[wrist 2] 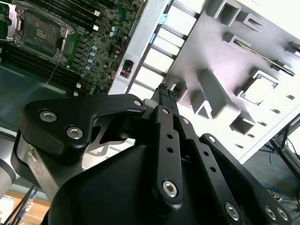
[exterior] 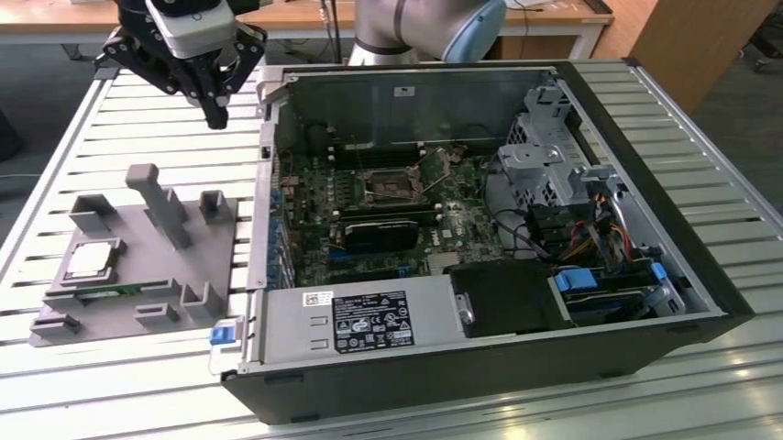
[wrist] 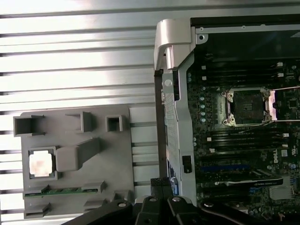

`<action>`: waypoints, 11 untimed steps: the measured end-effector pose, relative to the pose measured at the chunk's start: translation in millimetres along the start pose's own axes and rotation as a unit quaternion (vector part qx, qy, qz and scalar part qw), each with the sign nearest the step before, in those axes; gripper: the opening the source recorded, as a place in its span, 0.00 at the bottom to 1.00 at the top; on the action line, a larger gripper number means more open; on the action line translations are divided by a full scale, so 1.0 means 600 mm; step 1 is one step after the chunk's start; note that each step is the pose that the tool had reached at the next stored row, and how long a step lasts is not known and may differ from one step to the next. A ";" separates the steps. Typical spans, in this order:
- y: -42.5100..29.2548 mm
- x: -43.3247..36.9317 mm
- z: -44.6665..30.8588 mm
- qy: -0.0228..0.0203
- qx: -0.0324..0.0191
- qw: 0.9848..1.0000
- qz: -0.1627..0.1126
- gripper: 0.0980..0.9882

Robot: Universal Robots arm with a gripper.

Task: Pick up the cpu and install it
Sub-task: 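Reach for the cpu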

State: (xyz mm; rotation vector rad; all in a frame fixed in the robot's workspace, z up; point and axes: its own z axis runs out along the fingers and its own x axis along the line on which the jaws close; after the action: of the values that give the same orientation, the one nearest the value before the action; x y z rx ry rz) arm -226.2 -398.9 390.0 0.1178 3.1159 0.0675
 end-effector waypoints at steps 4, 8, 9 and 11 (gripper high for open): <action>0.000 0.006 0.000 0.000 0.000 1.000 0.000 0.01; -0.001 0.012 0.000 0.000 0.000 1.000 0.000 0.01; -0.001 0.013 0.000 0.000 0.000 1.000 0.000 0.01; -0.001 0.016 0.000 0.000 0.000 1.000 0.000 0.01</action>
State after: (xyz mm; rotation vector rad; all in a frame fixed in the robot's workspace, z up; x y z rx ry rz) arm -235.9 -398.9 389.5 0.1178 3.1167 0.0674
